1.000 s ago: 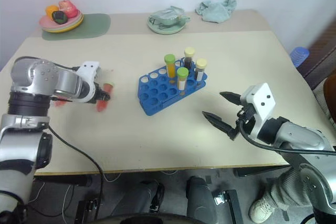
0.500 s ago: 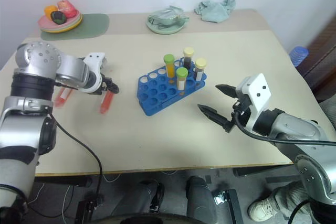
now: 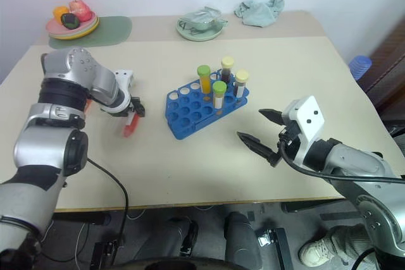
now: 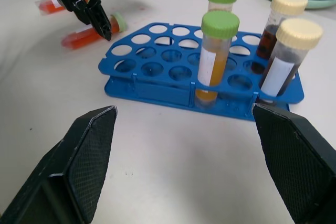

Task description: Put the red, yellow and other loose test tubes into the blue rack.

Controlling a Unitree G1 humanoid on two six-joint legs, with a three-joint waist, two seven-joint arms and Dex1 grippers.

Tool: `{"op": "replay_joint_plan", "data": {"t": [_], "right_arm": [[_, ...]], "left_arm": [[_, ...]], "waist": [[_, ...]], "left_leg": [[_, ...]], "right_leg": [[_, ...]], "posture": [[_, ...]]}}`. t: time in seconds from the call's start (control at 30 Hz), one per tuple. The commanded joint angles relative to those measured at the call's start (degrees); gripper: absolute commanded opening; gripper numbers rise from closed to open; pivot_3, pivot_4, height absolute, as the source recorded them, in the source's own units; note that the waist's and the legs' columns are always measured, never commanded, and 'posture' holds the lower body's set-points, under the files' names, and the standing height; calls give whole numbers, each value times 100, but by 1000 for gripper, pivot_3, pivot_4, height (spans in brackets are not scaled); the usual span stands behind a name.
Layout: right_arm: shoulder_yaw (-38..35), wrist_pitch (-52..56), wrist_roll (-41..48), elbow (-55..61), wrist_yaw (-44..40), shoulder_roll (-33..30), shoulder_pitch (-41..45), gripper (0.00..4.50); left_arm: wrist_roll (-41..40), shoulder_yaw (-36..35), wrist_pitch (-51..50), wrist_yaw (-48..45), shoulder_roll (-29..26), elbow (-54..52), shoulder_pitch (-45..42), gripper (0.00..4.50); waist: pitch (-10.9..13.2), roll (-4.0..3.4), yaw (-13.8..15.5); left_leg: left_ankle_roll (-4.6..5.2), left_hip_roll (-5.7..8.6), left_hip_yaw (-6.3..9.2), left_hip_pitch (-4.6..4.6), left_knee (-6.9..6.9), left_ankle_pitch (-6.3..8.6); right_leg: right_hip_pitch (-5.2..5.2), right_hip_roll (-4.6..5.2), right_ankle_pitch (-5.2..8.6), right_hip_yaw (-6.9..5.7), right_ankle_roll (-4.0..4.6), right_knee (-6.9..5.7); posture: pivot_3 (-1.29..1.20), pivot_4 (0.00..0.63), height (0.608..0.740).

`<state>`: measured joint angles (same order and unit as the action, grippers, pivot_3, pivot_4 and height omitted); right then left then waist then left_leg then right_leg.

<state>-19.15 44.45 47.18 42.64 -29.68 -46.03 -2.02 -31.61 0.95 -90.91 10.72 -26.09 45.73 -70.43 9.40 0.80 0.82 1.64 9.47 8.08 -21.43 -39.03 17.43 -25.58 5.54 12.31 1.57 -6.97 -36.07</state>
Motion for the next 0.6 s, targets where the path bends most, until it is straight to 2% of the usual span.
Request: {"op": "replay_joint_plan", "data": {"t": [0.03,0.17,0.2,0.27,0.37,0.4,0.6], "right_arm": [[-202,-282,-106,89,-100,56,-134,4226],[-201,-462,-220,53,-203,92,-329,4226],[-203,-507,-251,46,-232,99,-383,4226],[-204,-596,-310,22,-292,108,-473,4226],[-232,-673,-365,-8,-365,117,-555,4226],[-241,-691,-376,-17,-383,117,-572,4226],[-166,-755,-436,-90,-435,122,-544,4226]], "left_arm": [[467,-60,218,-289,41,83,-119,3470],[817,-60,430,-598,154,237,-108,3470],[892,-86,475,-646,185,265,-103,3239],[1032,-118,508,-752,233,276,-105,2632],[1162,-174,451,-894,259,162,-82,1206],[1203,-180,402,-936,248,76,-55,851],[1161,-340,-53,-1376,100,-916,262,851]], "waist": [[0,-1,-1],[-5,-7,5],[-6,-9,7],[-6,-10,7],[-6,-10,1],[-6,-10,-2],[-5,-7,-3]], "left_leg": [[0,0,0,1,0,0],[0,0,0,7,0,0],[0,0,0,9,-1,0],[0,0,0,12,-1,0],[0,0,0,12,-2,0],[0,0,0,12,-2,0],[0,-1,0,6,-1,0]], "right_leg": [[1,0,0,0,0,0],[7,0,0,0,0,-1],[11,0,0,0,0,-1],[15,0,0,0,-1,-1],[14,1,0,0,-1,-1],[13,0,0,0,-1,-1],[8,0,0,0,-1,0]], "posture": [[0,150,740],[0,150,740],[0,150,740],[0,150,740],[0,150,740],[0,150,740],[0,150,740]]}}
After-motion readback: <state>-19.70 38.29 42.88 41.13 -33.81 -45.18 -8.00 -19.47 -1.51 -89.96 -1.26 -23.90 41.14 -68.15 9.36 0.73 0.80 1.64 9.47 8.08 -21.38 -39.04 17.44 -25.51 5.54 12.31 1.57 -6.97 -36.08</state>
